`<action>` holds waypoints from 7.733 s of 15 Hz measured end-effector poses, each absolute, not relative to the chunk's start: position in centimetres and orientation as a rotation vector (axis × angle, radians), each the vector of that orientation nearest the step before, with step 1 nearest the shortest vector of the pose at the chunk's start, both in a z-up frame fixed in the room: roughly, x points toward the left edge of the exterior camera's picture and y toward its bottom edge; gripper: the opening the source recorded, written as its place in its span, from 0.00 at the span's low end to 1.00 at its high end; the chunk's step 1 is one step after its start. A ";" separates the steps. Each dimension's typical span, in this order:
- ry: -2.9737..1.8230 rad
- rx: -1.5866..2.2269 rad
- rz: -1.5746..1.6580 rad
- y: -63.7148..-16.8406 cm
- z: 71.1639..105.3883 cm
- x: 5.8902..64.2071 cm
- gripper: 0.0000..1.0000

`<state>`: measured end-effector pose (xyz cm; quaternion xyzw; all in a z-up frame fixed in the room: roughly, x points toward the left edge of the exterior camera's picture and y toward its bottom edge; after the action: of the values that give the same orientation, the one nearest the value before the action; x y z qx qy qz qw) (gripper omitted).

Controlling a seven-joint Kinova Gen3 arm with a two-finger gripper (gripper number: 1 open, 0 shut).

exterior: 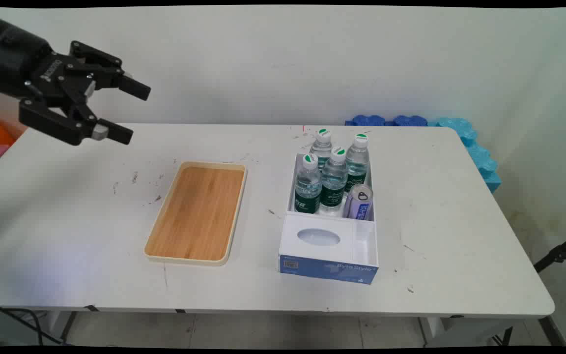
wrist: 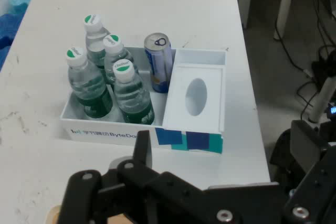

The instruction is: Pick up the green bottle from the white box, then place the picked object on the tray

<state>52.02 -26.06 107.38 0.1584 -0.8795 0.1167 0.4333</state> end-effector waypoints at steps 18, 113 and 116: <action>-2.208 0.578 0.319 -32.5 102.1 42.5 1.00; -2.261 0.571 0.194 -32.8 82.1 49.2 0.00; -2.260 0.581 0.185 -32.7 81.7 49.2 0.00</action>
<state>49.20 -32.73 81.66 0.2286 -0.8892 0.0728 0.3896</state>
